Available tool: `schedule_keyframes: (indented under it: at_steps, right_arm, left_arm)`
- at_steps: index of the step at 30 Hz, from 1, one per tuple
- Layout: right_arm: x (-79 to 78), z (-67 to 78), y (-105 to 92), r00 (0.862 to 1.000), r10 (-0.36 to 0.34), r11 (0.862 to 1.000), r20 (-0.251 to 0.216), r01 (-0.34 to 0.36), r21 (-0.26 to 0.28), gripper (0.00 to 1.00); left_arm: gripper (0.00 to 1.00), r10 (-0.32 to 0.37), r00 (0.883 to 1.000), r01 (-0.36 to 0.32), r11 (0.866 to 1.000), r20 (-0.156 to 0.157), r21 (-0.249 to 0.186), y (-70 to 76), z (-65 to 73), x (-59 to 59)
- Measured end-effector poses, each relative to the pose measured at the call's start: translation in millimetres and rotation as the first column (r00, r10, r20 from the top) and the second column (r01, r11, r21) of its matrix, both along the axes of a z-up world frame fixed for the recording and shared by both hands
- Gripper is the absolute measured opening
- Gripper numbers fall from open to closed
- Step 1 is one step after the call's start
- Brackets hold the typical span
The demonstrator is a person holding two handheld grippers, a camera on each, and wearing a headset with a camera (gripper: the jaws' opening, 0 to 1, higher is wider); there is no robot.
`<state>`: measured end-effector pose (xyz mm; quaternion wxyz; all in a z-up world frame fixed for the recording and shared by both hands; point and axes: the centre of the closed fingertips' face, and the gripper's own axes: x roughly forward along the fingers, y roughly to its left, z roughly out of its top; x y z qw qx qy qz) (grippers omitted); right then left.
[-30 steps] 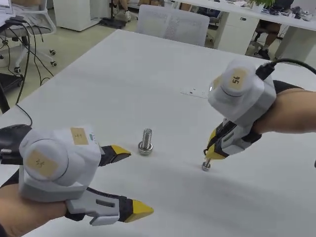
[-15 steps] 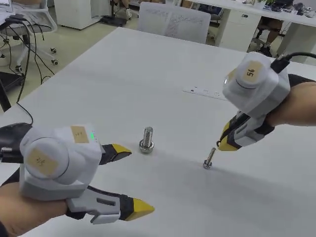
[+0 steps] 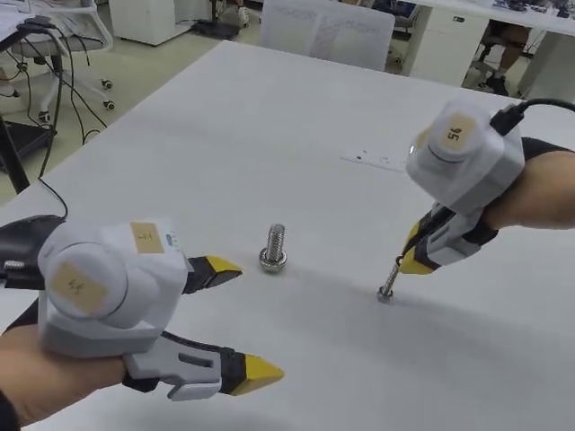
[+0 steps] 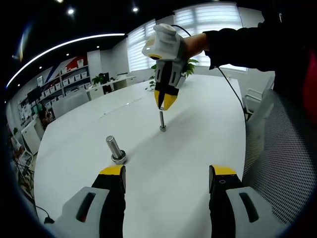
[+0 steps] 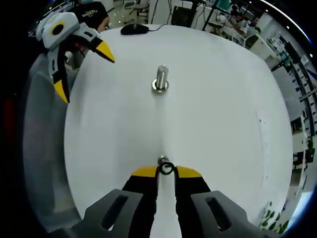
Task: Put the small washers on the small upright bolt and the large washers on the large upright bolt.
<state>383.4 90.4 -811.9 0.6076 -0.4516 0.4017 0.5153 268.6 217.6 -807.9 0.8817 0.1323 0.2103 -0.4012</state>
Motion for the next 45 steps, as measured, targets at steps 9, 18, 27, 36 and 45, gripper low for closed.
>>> schedule_keyframes:
  at_steps: [9,18,27,36,45]
  right_arm:
    - [1.9,-5.2,-0.2,1.000,0.000,1.000,-0.013,0.000,-0.003,0.13]
    - [1.3,-10.3,1.6,1.000,0.004,1.000,-0.027,-0.004,-0.004,0.13]
    - [1.6,-21.9,0.6,0.999,-0.005,1.000,-0.051,0.004,-0.006,0.13]
    - [3.1,-40.1,0.1,0.998,-0.003,1.000,-0.060,0.002,-0.020,0.14]
    - [2.7,-47.6,-1.4,0.998,-0.008,1.000,-0.070,0.007,-0.025,0.14]
  left_arm:
    - [0.68,0.003,1.000,-0.003,1.000,-0.007,0.001,0.2,-1.7,-0.4]
    - [0.68,0.007,1.000,-0.007,1.000,-0.012,0.000,1.5,-3.2,-0.5]
    - [0.68,0.007,1.000,-0.007,1.000,-0.017,0.001,1.8,-4.7,-0.5]
    - [0.68,0.007,1.000,-0.006,1.000,-0.022,0.006,2.1,-5.9,-0.6]
    - [0.68,0.009,1.000,-0.009,1.000,-0.025,0.009,3.0,-5.9,-0.5]
